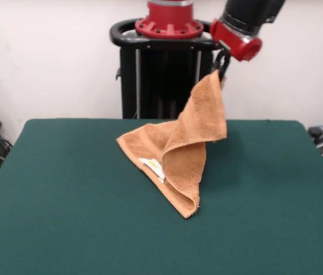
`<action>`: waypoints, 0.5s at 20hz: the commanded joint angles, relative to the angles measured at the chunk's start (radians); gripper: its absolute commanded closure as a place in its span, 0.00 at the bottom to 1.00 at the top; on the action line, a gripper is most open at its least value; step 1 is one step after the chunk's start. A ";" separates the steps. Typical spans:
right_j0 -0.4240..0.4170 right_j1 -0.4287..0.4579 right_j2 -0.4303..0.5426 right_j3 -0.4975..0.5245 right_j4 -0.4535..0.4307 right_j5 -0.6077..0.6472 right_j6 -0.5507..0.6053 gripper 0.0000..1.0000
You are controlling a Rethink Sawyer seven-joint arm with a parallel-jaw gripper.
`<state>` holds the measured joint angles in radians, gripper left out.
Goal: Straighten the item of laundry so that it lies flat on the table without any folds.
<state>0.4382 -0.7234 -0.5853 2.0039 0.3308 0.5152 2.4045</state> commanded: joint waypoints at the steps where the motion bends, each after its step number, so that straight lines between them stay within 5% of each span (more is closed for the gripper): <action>1: 0.042 0.100 0.048 -0.005 0.108 0.078 0.382 1.00; 7: 0.036 0.127 0.063 -0.022 0.144 0.049 0.358 1.00; 8: 0.040 0.130 0.061 -0.025 0.149 0.045 0.354 0.00; 10: 0.036 0.128 0.067 -0.029 0.151 0.057 0.352 0.00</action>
<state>0.4775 -0.6537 -0.5850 2.0025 0.4084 0.5164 2.4594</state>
